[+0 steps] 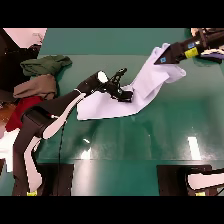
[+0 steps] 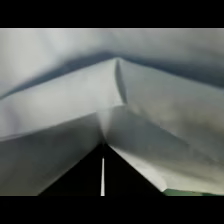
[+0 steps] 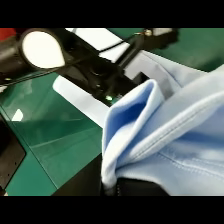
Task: Fold the shirts.
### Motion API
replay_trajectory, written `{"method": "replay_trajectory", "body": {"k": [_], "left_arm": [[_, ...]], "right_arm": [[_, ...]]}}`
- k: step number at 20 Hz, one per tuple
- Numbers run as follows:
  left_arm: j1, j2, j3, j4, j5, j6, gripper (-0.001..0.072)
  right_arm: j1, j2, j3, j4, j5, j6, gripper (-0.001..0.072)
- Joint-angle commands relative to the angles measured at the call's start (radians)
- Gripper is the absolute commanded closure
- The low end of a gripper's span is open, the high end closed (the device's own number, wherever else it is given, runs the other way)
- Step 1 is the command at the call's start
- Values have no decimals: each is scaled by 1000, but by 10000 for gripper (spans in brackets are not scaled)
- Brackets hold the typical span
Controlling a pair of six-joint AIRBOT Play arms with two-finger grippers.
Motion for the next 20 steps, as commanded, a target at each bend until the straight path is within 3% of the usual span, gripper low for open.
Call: {"method": "replay_trajectory", "body": {"k": [1,6,11,16,18,19,20], "left_arm": [[-3,-6,11,23,-9,-15,684],[36,85,19,123,-30,-16,685],[198,240,18,330,-213,-16,684],[412,441,19,413,-333,-6,683],[494,522,19,413,-363,-1,683],[532,559,19,413,-379,-2,683],[563,591,19,413,-394,-2,683]], "right_arm": [[66,-18,29,-1,-2,15,699],[66,-18,-31,-2,-2,7,700],[123,-19,-31,-2,-50,-8,700],[344,-102,-30,1,-226,-34,697],[475,-184,-30,7,-347,-95,696],[540,-229,-30,37,-437,-171,641],[592,-266,-29,74,-515,-210,398]]}}
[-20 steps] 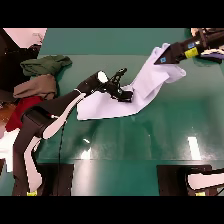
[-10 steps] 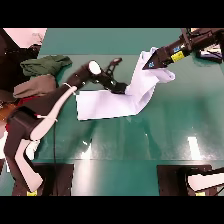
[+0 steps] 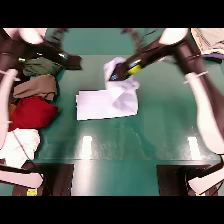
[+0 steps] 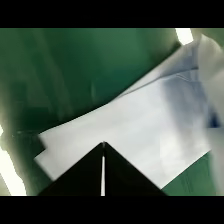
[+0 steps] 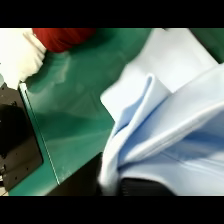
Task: Fold the shirts.
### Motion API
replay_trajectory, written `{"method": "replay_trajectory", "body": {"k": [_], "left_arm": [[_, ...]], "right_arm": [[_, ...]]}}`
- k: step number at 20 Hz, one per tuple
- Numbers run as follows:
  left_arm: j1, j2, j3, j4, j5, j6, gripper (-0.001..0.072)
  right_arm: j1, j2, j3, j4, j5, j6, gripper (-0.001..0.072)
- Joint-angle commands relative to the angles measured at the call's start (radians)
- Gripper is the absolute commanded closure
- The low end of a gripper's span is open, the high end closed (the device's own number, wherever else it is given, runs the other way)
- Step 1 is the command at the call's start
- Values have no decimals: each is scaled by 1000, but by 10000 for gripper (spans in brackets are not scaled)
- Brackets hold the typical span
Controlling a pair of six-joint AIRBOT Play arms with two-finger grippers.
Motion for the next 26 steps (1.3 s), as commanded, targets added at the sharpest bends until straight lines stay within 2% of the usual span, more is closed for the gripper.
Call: {"method": "replay_trajectory", "body": {"k": [1,2,4,5,8,11,12,13,14,18,21,25,26], "left_arm": [[131,130,0,23,-78,6,683],[153,151,0,23,-88,6,683],[178,183,0,23,-100,5,683],[182,191,-1,22,-113,4,683],[182,193,-13,-8,-144,4,683],[182,192,-100,-78,-139,13,681],[182,192,-150,-116,-121,38,589],[182,192,-212,-163,-91,61,308],[172,192,-277,-191,-47,77,210],[46,150,-492,-195,191,137,215],[-23,38,-489,-200,261,134,215],[-27,-21,-489,-250,276,126,221],[-27,-20,-484,-253,280,127,459]], "right_arm": [[192,-122,6,75,-273,-118,221],[211,-142,29,70,-275,-118,209],[195,-140,76,2,-177,-112,217],[168,-114,67,-59,-106,-90,267],[46,6,-85,-220,48,-33,285],[-116,129,-317,-235,60,6,285],[-164,163,-389,-229,43,7,285],[-212,194,-454,-222,32,9,282],[-252,216,-504,-201,33,9,260],[-369,290,-660,-93,10,9,258],[-395,335,-739,-74,10,9,258],[-394,386,-811,-75,-3,9,259],[-394,392,-823,-75,-12,9,259]]}}
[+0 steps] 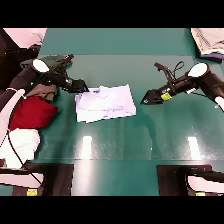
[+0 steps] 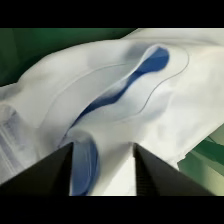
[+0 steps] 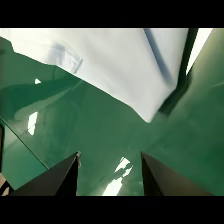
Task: Fold the shirts.
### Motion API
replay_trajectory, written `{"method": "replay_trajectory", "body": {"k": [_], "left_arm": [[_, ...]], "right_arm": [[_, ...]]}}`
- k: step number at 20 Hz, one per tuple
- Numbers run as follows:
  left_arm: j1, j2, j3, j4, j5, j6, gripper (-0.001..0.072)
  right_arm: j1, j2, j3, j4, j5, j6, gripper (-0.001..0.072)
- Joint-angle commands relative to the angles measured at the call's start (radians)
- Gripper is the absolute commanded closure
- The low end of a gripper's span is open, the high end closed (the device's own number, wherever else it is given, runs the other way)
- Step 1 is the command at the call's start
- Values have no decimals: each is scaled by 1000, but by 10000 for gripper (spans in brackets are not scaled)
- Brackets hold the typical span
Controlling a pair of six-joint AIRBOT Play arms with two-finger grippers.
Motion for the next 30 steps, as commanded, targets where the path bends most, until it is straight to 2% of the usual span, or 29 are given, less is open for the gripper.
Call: {"method": "replay_trajectory", "body": {"k": [1,2,5,7,9,10,12,13,14,15,16,17,18,19,20,22,23,24,26,30], "left_arm": [[-13,-27,7,-26,26,5,676],[-13,-25,26,-21,-8,3,683],[-13,20,86,81,-249,19,685],[-13,96,65,196,-381,32,685],[-13,160,8,245,-541,34,683],[-13,182,-34,240,-586,36,683],[-13,203,-123,240,-579,35,680],[-13,203,-163,241,-562,31,591],[-13,203,-205,241,-524,26,258],[-13,203,-236,241,-470,12,126],[-13,203,-249,248,-414,9,126],[-13,205,-239,258,-388,4,126],[-13,213,-216,261,-366,-1,127],[-13,225,-180,260,-350,-3,130],[-13,242,-138,257,-328,-9,250],[-13,275,-71,216,-287,-8,445],[-13,287,-51,184,-263,-4,601],[-13,293,-39,154,-249,10,683],[-13,293,-36,99,-220,10,682],[-13,293,-37,88,-208,10,682]], "right_arm": [[-8,33,-54,10,-19,0,259],[-8,33,-53,10,-18,0,259],[-9,34,-39,1,-8,0,259],[-19,34,-22,4,-7,0,259],[-30,35,-11,6,-16,0,260],[-35,35,-11,5,-23,0,260],[-50,35,-16,5,-34,0,259],[-59,34,-16,5,-32,0,259],[-64,35,-15,6,-32,0,259],[-74,35,-14,10,-33,0,254],[-84,35,-14,12,-33,0,229],[-97,34,-14,11,-33,0,126],[-109,34,-14,11,-33,0,66],[-122,32,-14,11,-35,0,59],[-130,24,-14,14,-42,0,60],[-126,-19,-14,18,-63,0,62],[-117,-53,-14,32,-82,0,62],[-103,-97,-14,64,-111,-5,62],[-66,-187,-14,151,-180,-42,64],[20,-342,-13,359,-300,-128,92]]}}
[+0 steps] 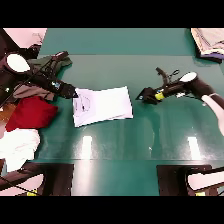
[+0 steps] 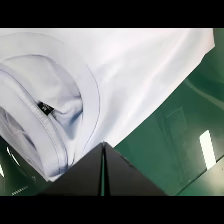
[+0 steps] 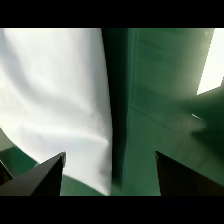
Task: Fold the shirts.
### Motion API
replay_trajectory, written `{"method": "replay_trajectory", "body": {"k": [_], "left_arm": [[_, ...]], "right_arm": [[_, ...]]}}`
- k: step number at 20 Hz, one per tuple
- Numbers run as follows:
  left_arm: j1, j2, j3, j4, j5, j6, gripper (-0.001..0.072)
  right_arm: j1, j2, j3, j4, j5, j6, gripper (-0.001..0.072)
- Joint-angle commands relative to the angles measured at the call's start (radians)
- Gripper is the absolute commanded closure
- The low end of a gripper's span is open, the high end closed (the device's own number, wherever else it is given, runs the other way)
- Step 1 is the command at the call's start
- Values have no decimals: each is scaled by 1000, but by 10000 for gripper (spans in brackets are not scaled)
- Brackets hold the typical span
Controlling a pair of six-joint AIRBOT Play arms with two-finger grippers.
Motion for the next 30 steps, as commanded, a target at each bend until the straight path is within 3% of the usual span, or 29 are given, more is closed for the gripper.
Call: {"method": "replay_trajectory", "body": {"k": [1,5,6,9,10,11,12,15,18,22,25,30], "left_arm": [[0,5,8,-29,31,5,682],[0,5,8,-29,73,4,682],[0,5,8,-31,81,4,682],[0,5,8,-36,85,4,682],[0,5,8,-36,84,4,682],[0,5,8,-36,80,3,682],[0,5,8,-36,77,2,682],[0,5,8,-60,74,-7,683],[0,5,8,-95,61,-8,683],[0,5,8,-121,82,-28,683],[0,5,8,-142,110,-31,683],[0,5,8,-170,126,-31,683]], "right_arm": [[72,-134,1,202,-97,-78,93],[150,-192,2,350,-133,-167,99],[165,-191,2,349,-148,-168,159],[192,-190,2,348,-148,-208,204],[192,-184,2,348,-148,-226,372],[192,-172,2,348,-142,-263,657],[186,-152,1,347,-139,-298,697],[126,-32,-2,263,-145,-291,700],[-31,157,-59,113,-171,-197,700],[-408,431,-219,-24,-166,-119,700],[-737,580,-331,-47,-204,-108,700],[-1135,648,-453,-57,-264,-109,700]]}}
